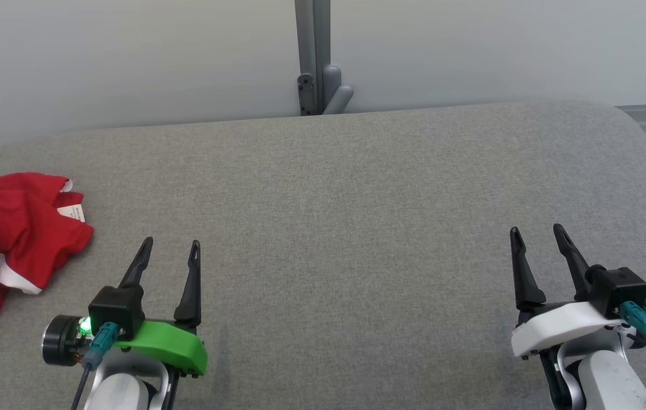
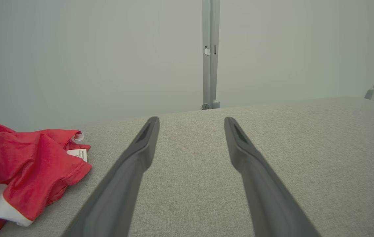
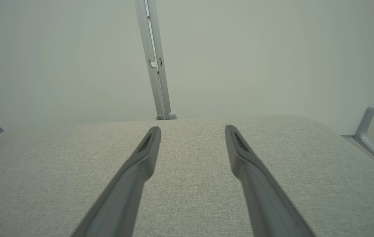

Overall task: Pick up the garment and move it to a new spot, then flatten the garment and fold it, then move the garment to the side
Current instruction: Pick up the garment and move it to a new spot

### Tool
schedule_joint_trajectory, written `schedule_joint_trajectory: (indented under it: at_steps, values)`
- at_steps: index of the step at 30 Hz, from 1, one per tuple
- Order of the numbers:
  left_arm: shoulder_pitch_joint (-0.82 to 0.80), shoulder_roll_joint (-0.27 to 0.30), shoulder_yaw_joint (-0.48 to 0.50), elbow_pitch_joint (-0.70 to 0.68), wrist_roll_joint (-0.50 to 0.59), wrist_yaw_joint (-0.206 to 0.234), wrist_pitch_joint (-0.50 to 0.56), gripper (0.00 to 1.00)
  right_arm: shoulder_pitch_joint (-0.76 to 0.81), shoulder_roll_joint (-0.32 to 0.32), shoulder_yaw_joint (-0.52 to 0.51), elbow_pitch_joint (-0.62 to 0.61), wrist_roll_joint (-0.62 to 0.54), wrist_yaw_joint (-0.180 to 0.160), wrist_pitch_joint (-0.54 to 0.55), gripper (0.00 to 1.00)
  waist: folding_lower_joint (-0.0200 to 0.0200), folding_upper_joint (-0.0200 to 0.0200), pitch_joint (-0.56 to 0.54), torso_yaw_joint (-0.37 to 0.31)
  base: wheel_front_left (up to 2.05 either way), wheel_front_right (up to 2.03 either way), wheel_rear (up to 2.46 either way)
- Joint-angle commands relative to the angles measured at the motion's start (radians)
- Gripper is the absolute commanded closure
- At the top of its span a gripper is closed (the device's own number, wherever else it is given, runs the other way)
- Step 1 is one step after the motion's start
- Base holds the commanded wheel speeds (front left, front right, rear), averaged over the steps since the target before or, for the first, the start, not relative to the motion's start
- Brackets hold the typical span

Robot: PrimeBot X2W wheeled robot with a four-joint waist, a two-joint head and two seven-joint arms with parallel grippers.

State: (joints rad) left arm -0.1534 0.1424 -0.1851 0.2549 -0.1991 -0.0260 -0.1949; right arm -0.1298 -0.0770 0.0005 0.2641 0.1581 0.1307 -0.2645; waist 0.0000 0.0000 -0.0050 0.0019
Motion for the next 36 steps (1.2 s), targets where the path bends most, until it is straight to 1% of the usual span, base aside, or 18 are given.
schedule_joint_trajectory:
  at_steps: [1, 5, 11, 24, 28, 29, 36]
  values:
    - [0.000, 0.008, -0.001, 0.001, -0.007, 0.005, -0.001, 0.00, 0.002, -0.001, -0.004, 0.003, 0.006, 0.000, -0.003, 0.00, 0.0000, 0.0000, 0.000, 0.002, 0.00, 0.00, 0.00]
    - [-0.003, 0.012, -0.003, 0.002, -0.010, 0.006, 0.000, 0.00, 0.001, 0.001, -0.007, 0.005, 0.005, 0.000, -0.003, 0.00, 0.0000, 0.0000, -0.001, 0.008, 0.00, 0.00, 0.00]
    - [-0.013, 0.017, 0.017, -0.007, -0.027, 0.022, -0.009, 0.00, -0.001, -0.002, -0.003, -0.009, 0.004, 0.000, -0.003, 0.00, 0.0000, 0.0000, 0.000, 0.056, 0.00, 0.00, 0.00]
    - [-0.002, 0.035, 0.069, -0.023, -0.062, 0.055, -0.029, 0.00, -0.036, 0.004, 0.061, -0.037, 0.007, 0.000, -0.003, 0.00, 0.0000, 0.0000, 0.017, 0.233, 0.00, 0.00, 0.00]
    - [0.010, 0.033, 0.080, -0.030, -0.078, 0.059, -0.034, 0.00, -0.048, 0.006, 0.078, -0.040, 0.010, 0.000, -0.002, 0.00, 0.0000, 0.0000, 0.021, 0.282, 0.00, 0.00, 0.00]
    - [0.010, 0.033, 0.080, -0.030, -0.078, 0.059, -0.034, 0.00, -0.048, 0.006, 0.078, -0.040, 0.010, 0.000, -0.002, 0.00, 0.0000, 0.0000, 0.021, 0.282, 0.00, 0.00, 0.00]
    - [0.016, 0.040, 0.090, -0.038, -0.087, 0.067, -0.042, 0.00, -0.061, 0.007, 0.085, -0.041, 0.008, 0.000, 0.000, 0.00, 0.0000, 0.0000, 0.030, 0.340, 0.00, 0.00, 0.00]
